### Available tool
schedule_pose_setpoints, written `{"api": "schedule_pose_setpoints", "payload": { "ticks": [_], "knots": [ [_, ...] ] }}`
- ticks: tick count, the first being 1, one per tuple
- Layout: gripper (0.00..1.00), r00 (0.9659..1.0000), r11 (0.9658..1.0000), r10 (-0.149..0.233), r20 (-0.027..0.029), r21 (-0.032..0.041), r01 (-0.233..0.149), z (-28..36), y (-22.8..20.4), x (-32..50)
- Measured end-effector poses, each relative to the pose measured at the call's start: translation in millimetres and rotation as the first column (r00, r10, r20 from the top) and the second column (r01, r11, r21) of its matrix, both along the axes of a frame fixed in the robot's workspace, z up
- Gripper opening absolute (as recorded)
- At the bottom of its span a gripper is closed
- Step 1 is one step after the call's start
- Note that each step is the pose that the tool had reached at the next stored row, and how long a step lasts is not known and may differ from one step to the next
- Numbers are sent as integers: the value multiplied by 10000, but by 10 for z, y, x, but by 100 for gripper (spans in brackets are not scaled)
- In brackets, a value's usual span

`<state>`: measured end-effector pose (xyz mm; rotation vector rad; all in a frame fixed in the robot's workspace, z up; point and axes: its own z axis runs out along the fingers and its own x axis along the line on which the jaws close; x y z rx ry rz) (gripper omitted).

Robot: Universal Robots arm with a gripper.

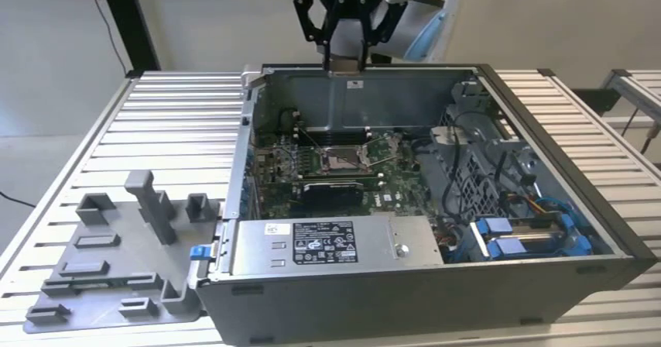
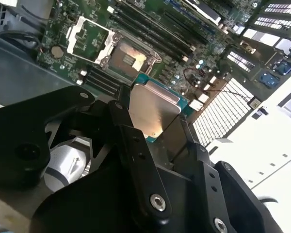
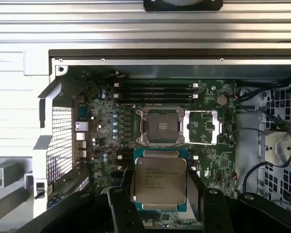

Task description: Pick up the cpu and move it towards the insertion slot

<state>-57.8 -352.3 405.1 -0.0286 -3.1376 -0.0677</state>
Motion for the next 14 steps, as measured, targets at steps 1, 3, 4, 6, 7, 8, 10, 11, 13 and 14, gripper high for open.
{"api": "schedule_pose_setpoints", "payload": {
  "ticks": [1,3,4,6,7,8,10,11,13,14],
  "knots": [
    [0,10000,10000,-4,-2,8,4,-15,0,13],
    [0,10000,10000,-7,-10,26,7,-43,0,49],
    [0,10000,10000,-7,-14,37,7,-57,0,66],
    [0,10000,10000,-13,-24,54,13,-83,0,104],
    [0,10000,10000,-16,-26,61,16,-98,0,118],
    [0,10000,10000,-17,-27,64,17,-115,1,125],
    [0,10000,10000,-17,-28,71,18,-149,3,135],
    [0,10000,10000,-18,-29,74,18,-167,4,139],
    [0,10000,10000,-21,-29,82,21,-202,8,148],
    [0,10000,10000,-24,-28,87,24,-219,12,151]
  ]
}}
